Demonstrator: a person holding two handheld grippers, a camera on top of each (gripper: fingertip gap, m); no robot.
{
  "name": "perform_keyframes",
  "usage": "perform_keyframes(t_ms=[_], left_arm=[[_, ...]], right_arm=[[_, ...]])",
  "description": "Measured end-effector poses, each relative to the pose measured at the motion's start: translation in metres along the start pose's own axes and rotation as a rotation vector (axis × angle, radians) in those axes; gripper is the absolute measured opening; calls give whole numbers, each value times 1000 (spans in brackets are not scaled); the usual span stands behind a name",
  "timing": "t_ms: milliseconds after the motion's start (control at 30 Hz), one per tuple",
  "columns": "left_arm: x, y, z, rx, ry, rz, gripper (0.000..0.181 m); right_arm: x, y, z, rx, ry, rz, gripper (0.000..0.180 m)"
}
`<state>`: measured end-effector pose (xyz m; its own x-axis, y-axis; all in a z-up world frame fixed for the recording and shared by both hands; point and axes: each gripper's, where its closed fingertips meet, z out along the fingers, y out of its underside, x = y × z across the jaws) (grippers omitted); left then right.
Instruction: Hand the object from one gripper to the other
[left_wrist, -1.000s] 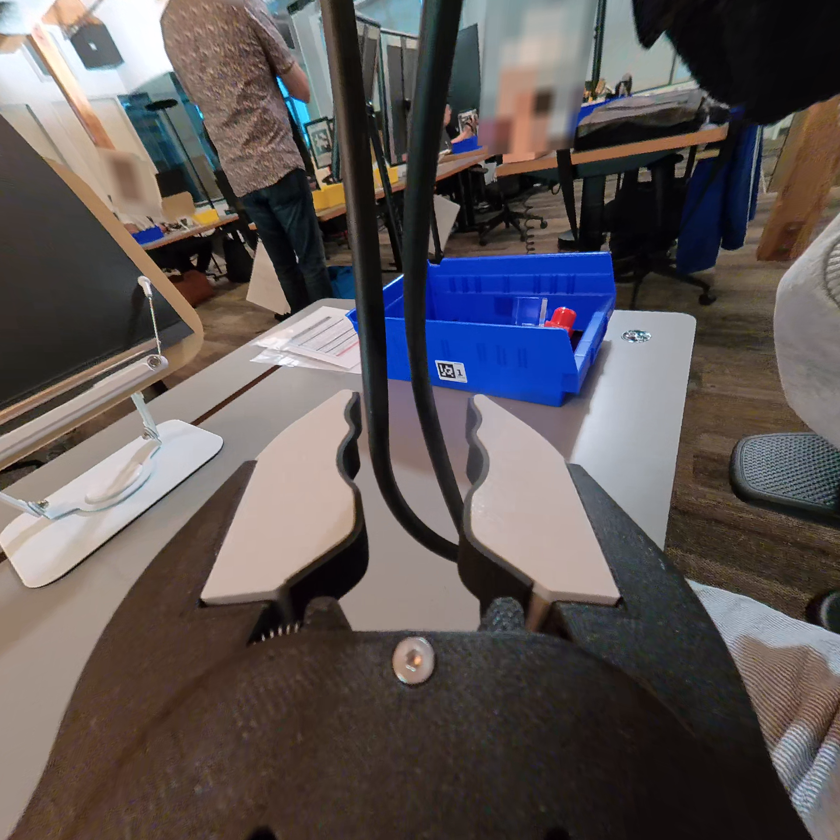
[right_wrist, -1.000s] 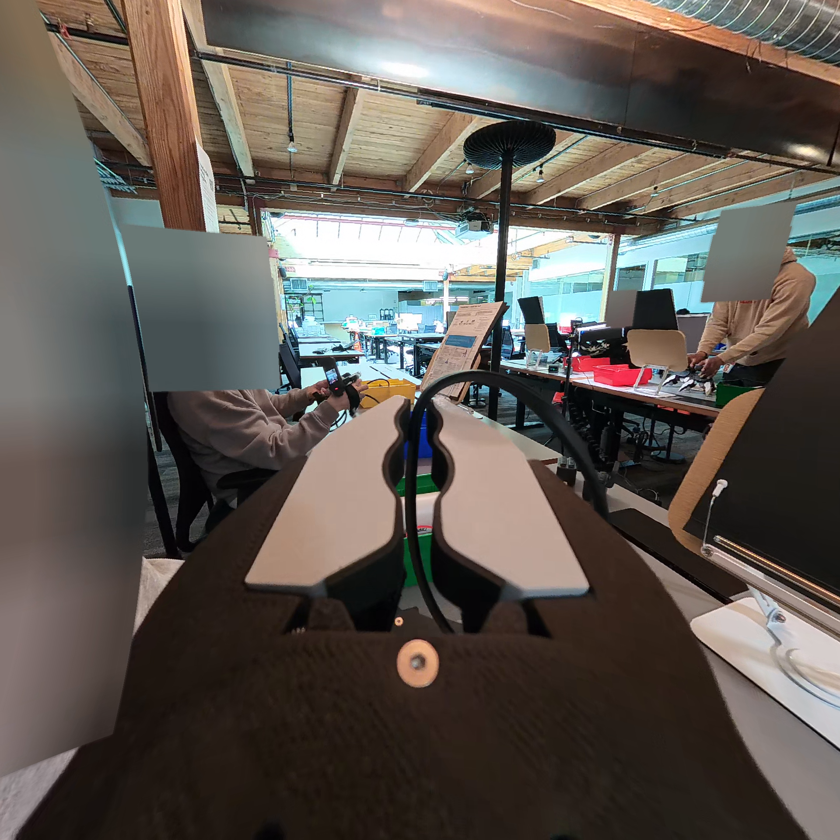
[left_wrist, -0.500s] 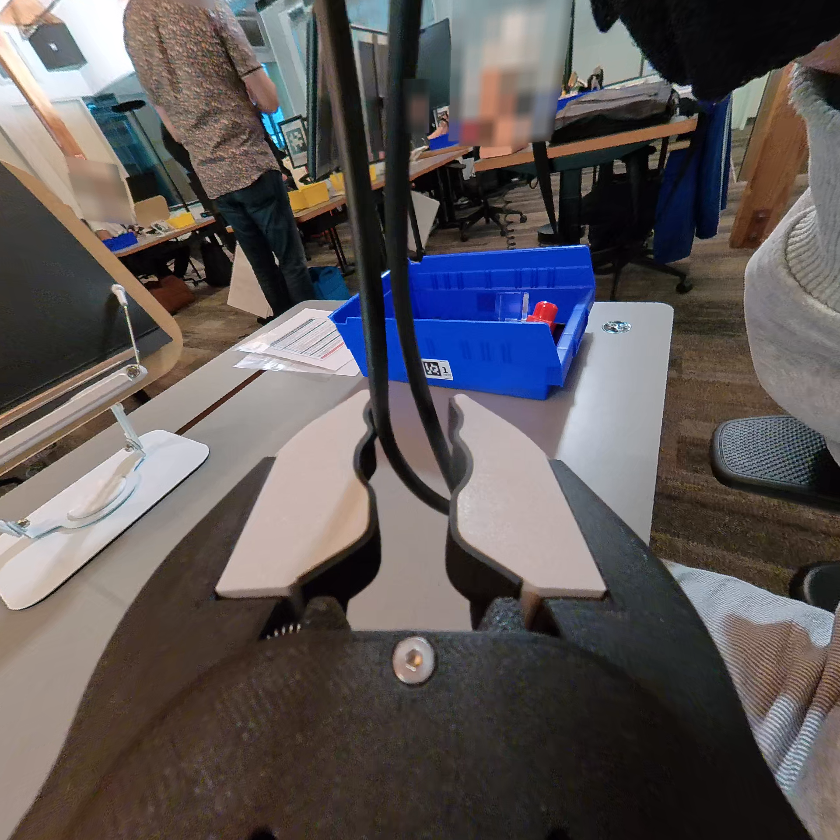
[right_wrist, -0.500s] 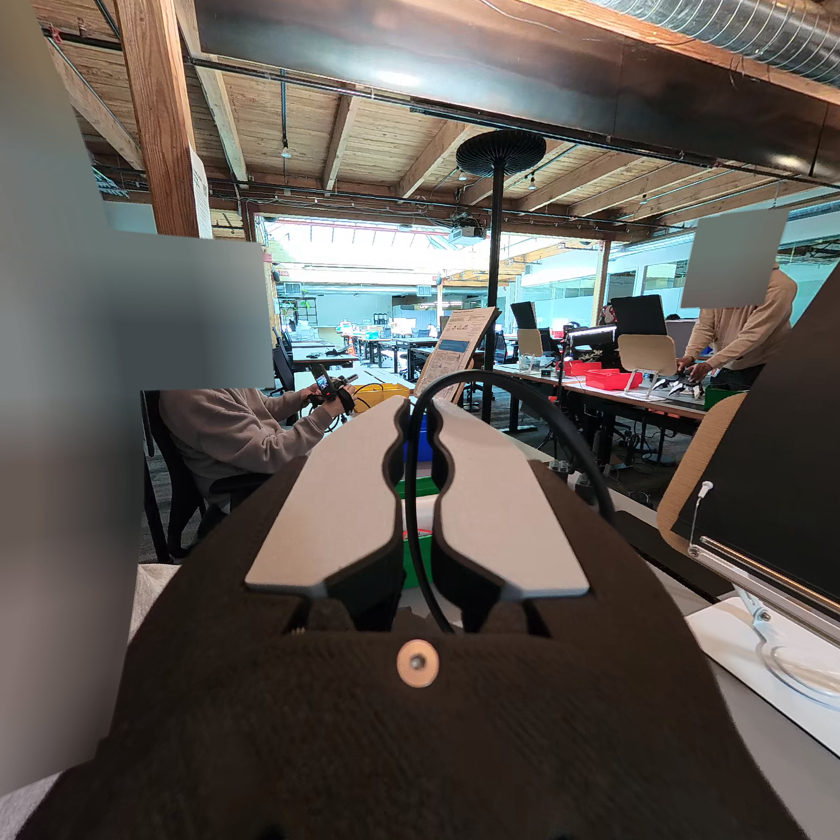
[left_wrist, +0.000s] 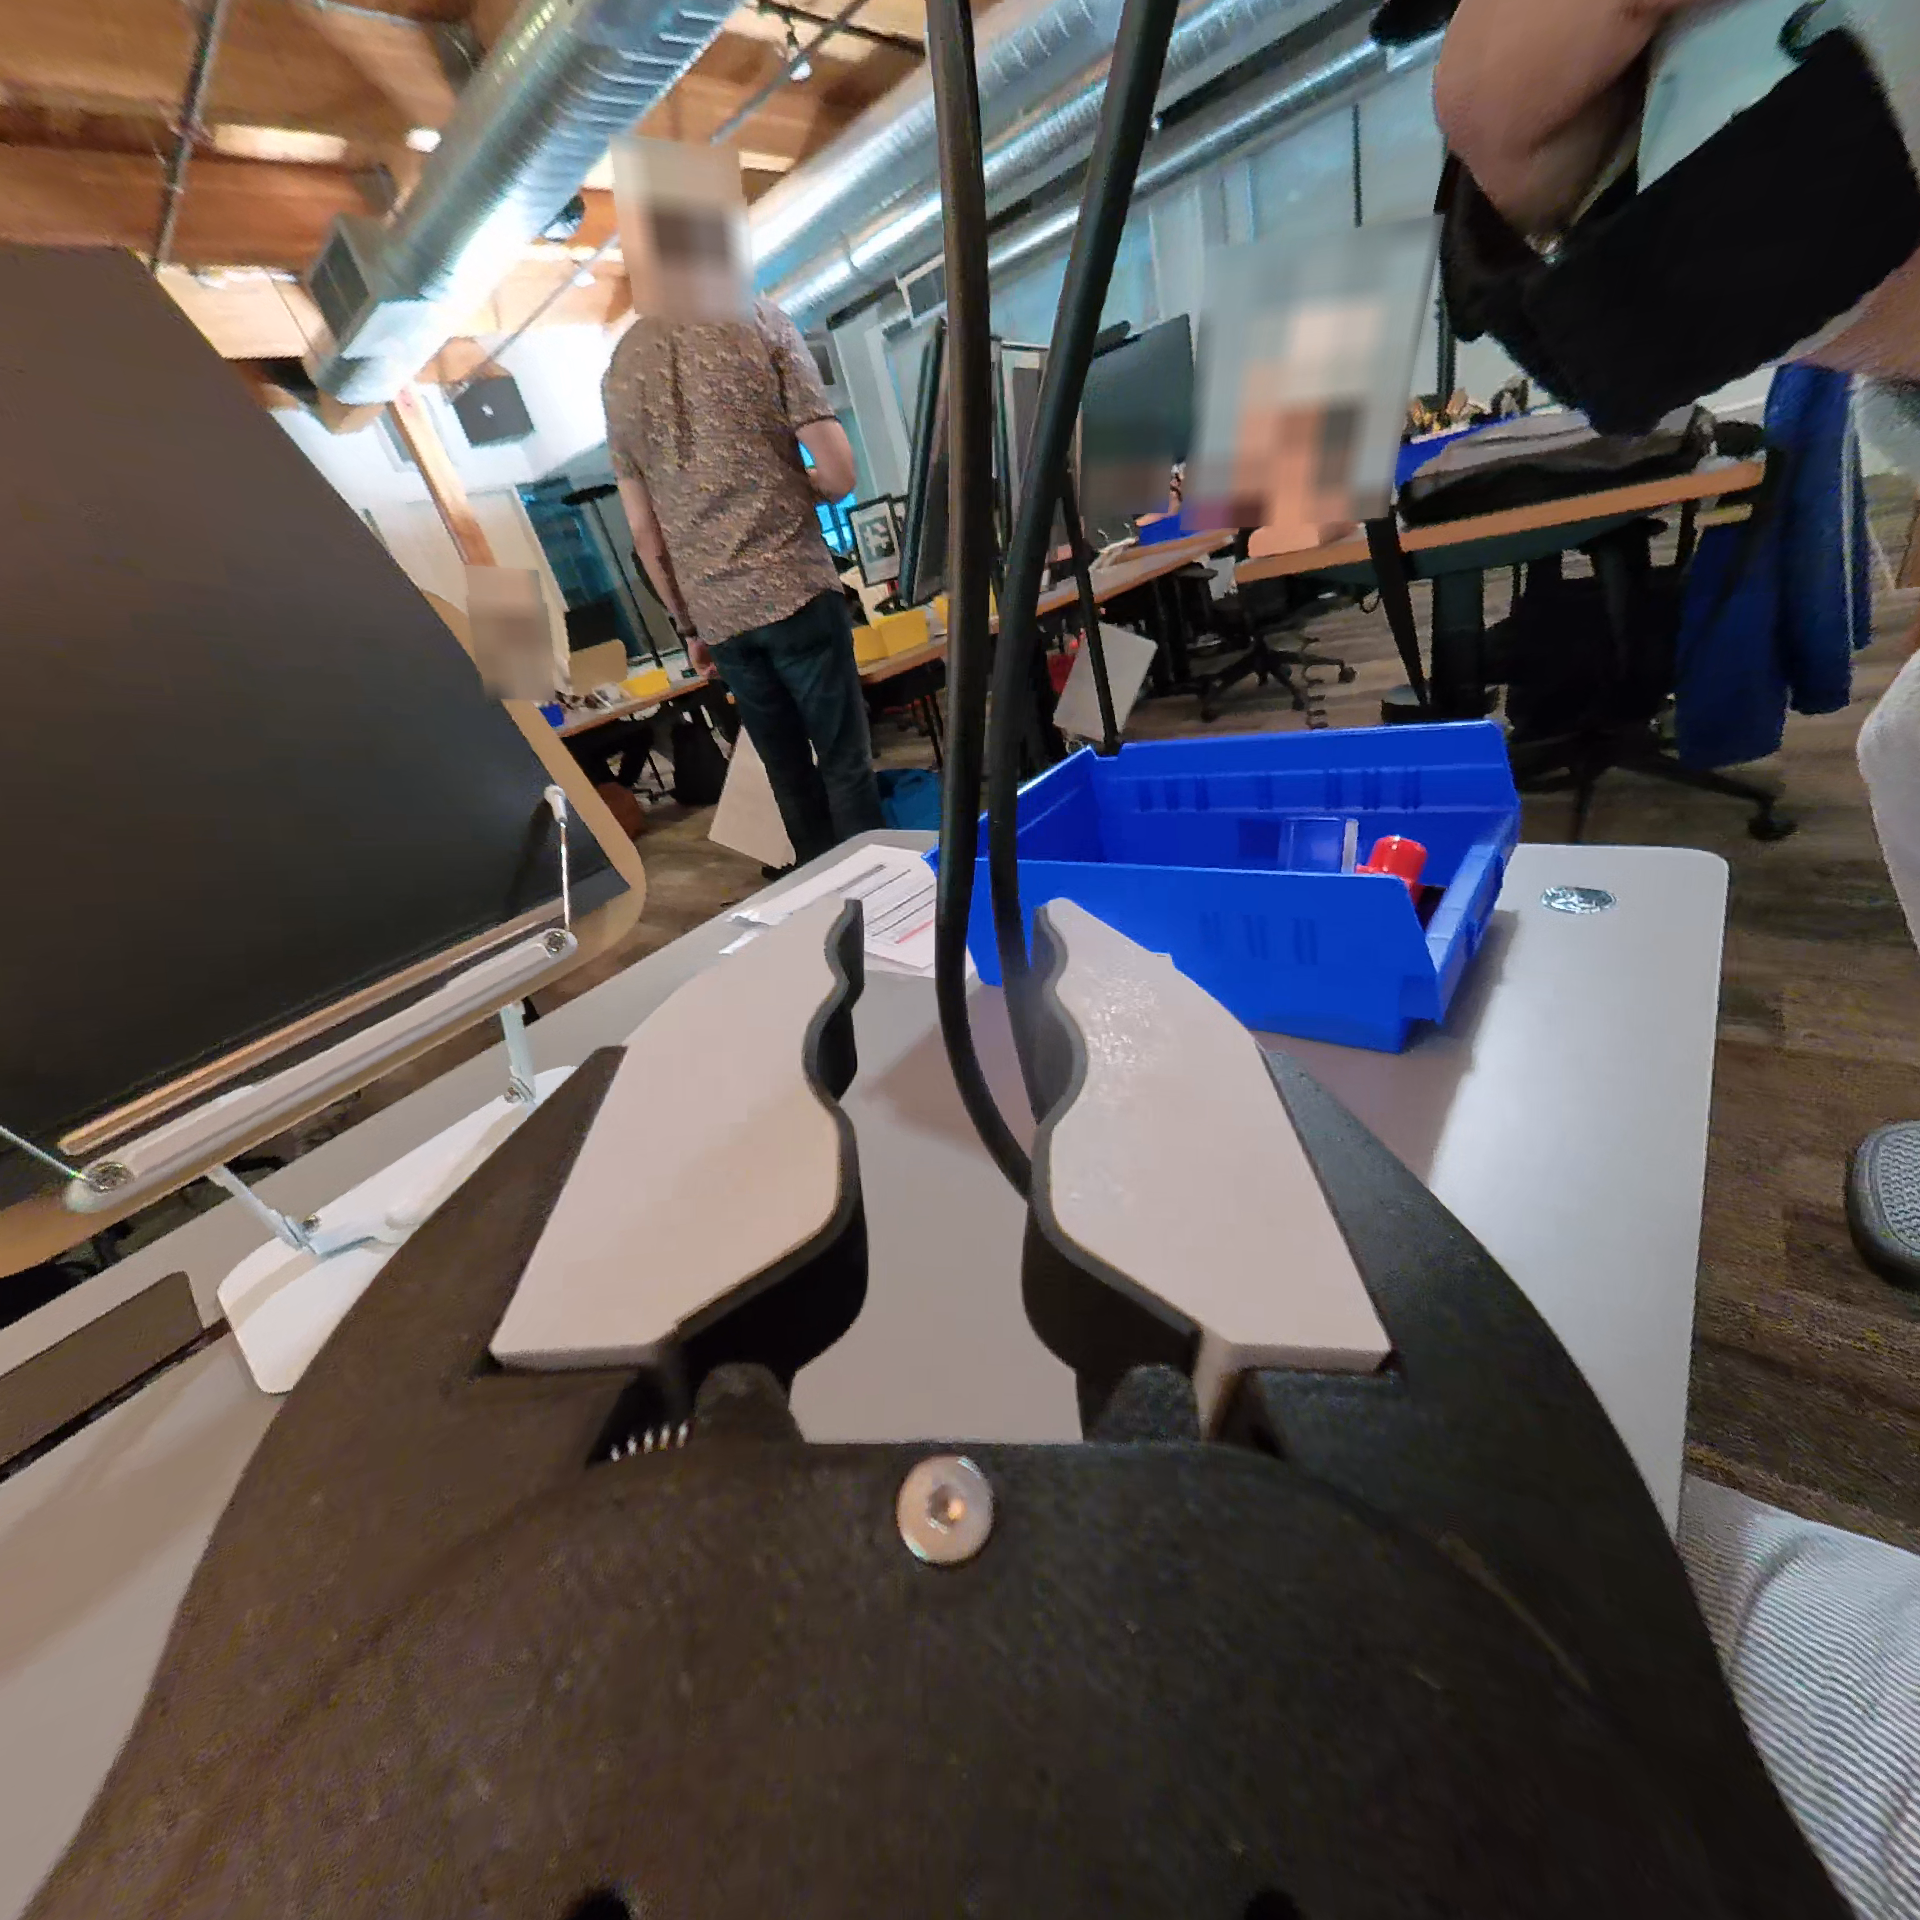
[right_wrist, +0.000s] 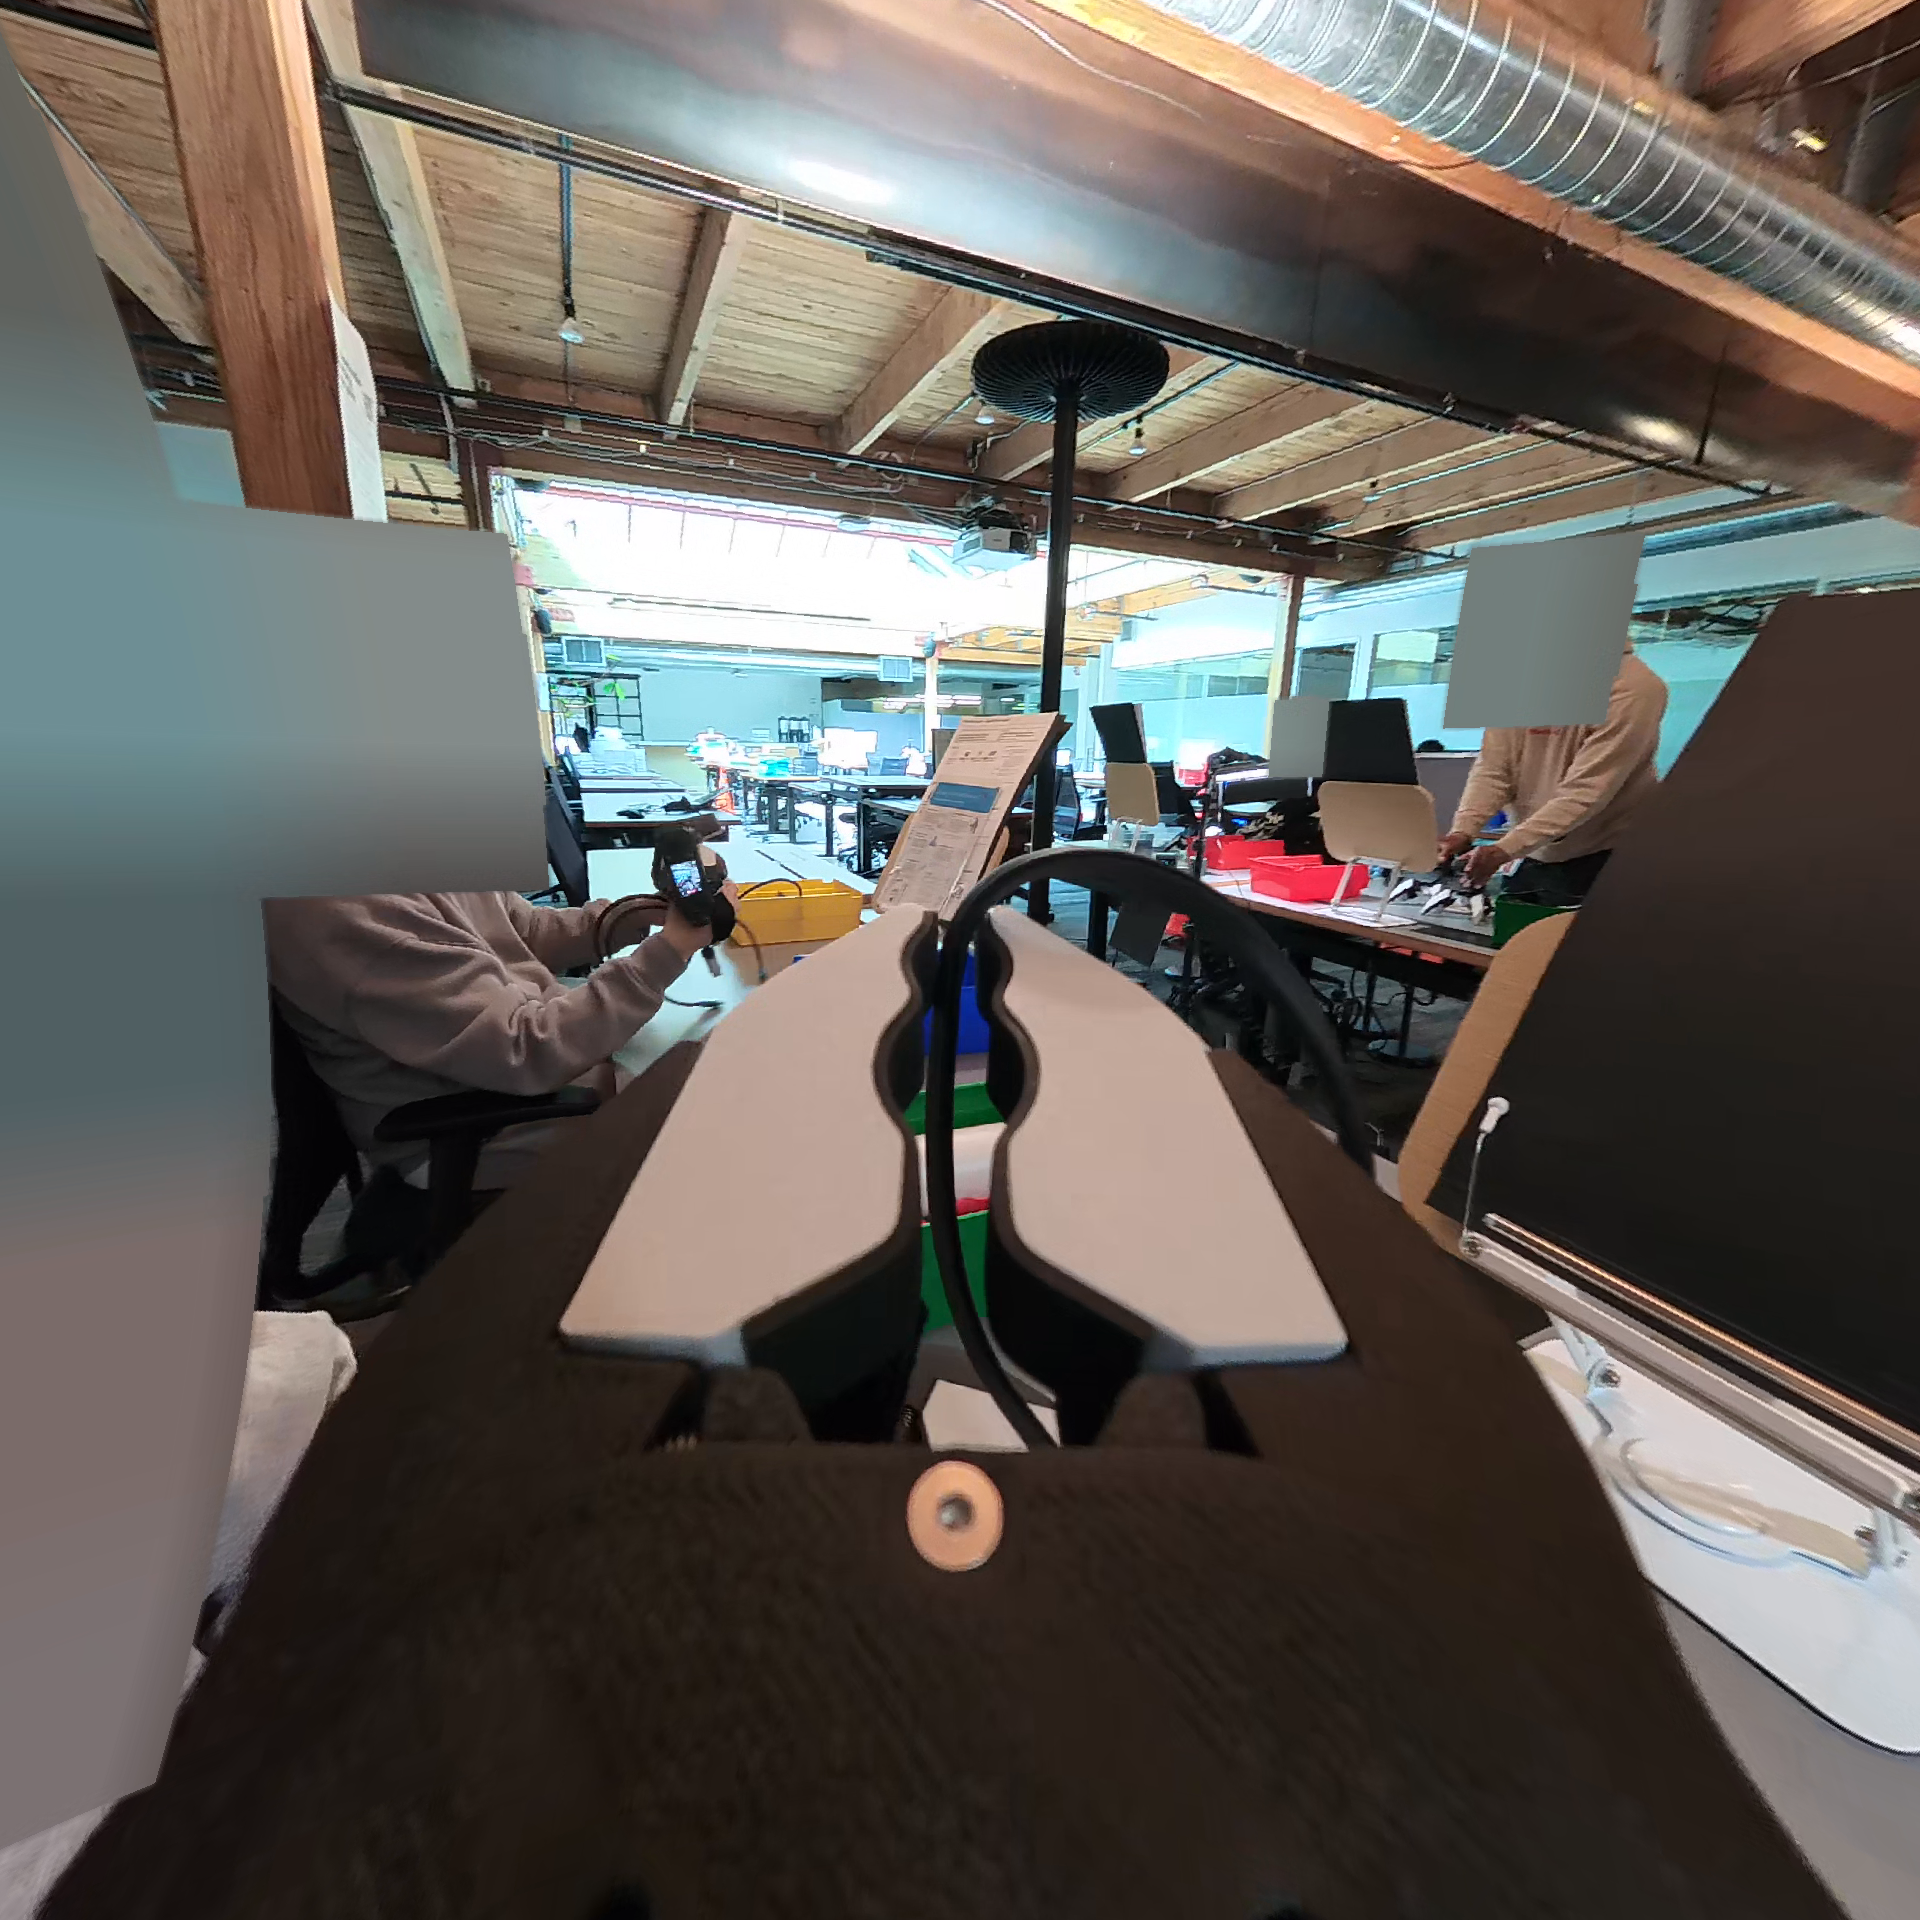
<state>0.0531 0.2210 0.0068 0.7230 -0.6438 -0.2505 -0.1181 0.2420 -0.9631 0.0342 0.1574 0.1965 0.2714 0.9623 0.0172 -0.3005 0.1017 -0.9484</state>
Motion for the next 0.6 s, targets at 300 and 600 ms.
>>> perform_keyframes(t_ms=[300,600], left_arm=[[5,-2,0,0,15,39,8],[17,-3,2,-17,122,-44,6]], right_arm=[[0,-2,-2,5,2,-1,7],[1,4,0,-32,-13,-7,24]])
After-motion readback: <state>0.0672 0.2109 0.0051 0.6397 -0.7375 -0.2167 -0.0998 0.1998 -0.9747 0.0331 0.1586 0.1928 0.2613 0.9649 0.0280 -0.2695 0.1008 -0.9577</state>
